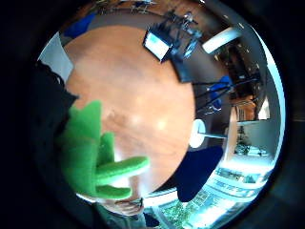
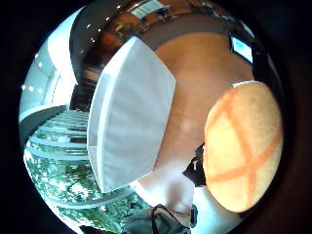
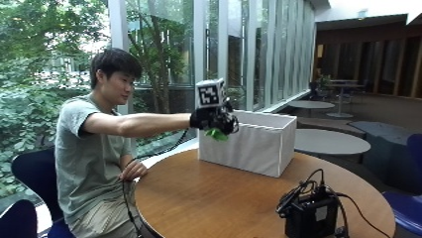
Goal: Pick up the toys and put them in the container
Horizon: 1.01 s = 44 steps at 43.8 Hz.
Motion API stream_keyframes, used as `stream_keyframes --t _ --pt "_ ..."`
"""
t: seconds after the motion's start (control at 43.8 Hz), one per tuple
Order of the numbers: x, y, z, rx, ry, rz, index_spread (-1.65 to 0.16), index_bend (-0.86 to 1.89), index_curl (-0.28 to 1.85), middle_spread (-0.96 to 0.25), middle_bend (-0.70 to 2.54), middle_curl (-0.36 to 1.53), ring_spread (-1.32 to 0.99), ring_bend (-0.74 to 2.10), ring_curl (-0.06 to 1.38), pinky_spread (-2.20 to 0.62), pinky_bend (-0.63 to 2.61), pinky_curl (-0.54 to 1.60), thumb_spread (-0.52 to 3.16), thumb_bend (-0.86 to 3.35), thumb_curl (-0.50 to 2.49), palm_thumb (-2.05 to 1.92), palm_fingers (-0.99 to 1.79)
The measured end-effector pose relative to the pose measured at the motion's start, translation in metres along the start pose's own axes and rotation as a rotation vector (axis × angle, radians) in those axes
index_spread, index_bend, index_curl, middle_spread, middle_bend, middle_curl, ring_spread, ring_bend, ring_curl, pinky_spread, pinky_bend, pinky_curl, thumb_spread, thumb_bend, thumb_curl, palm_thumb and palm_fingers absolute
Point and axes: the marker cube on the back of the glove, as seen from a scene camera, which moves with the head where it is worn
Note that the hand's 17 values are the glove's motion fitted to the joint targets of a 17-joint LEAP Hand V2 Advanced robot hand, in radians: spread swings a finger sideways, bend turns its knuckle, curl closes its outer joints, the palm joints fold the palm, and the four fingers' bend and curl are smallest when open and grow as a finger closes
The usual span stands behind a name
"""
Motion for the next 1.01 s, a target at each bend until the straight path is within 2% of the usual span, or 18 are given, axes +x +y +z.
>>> stream_keyframes --t 0.046,0.137,0.229,0.297,0.388,0.457,0.526,0.663,0.845,0.96,1.005 --pt "-0.014 -0.002 -0.028 0.035 0.074 -0.033 -0.29 0.63 0.82 -0.22 1.03 0.86 -0.38 1.26 0.70 -0.39 0.83 0.50 0.60 0.10 0.77 0.62 1.00" --pt "-0.047 0.002 -0.074 0.064 0.200 -0.314 -0.29 0.63 0.86 -0.22 1.05 0.88 -0.39 1.28 0.71 -0.39 0.86 0.52 0.59 0.08 0.79 0.62 0.98" --pt "-0.106 -0.009 -0.123 0.093 0.093 -0.160 -0.30 0.63 0.90 -0.23 1.07 0.90 -0.39 1.30 0.72 -0.40 0.87 0.54 0.58 0.07 0.81 0.62 0.95" --pt "-0.148 -0.010 -0.152 0.111 0.050 -0.263 -0.30 0.64 0.93 -0.23 1.08 0.91 -0.39 1.32 0.73 -0.40 0.88 0.55 0.57 0.07 0.83 0.62 0.94" --pt "-0.195 -0.023 -0.173 0.130 0.045 -0.222 -0.31 0.64 0.97 -0.23 1.09 0.92 -0.39 1.33 0.74 -0.40 0.90 0.56 0.57 0.05 0.85 0.62 0.92" --pt "-0.226 -0.035 -0.175 0.137 0.128 -0.192 -0.31 0.64 0.99 -0.23 1.09 0.93 -0.39 1.34 0.74 -0.40 0.91 0.57 0.57 0.05 0.86 0.63 0.91" --pt "-0.257 -0.046 -0.171 0.143 0.222 -0.232 -0.31 0.63 1.02 -0.23 1.10 0.94 -0.39 1.34 0.74 -0.40 0.92 0.58 0.57 0.04 0.88 0.63 0.90" --pt "-0.332 -0.056 -0.153 0.103 0.133 -0.248 -0.32 0.63 1.06 -0.23 1.11 0.96 -0.39 1.36 0.75 -0.40 0.93 0.59 0.56 0.02 0.90 0.63 0.89" --pt "-0.401 -0.059 -0.119 0.067 0.116 -0.381 -0.32 0.62 1.11 -0.23 1.12 0.97 -0.39 1.37 0.75 -0.40 0.94 0.60 0.56 0.00 0.94 0.63 0.87" --pt "-0.413 -0.054 -0.112 0.026 -0.097 -0.559 -0.33 0.61 1.14 -0.23 1.12 0.98 -0.39 1.37 0.75 -0.40 0.95 0.60 0.56 -0.01 0.95 0.63 0.86" --pt "-0.407 -0.059 -0.106 0.034 -0.065 -0.573 -0.33 0.60 1.15 -0.23 1.11 0.97 -0.39 1.37 0.75 -0.40 0.95 0.61 0.56 -0.01 0.96 0.63 0.83"
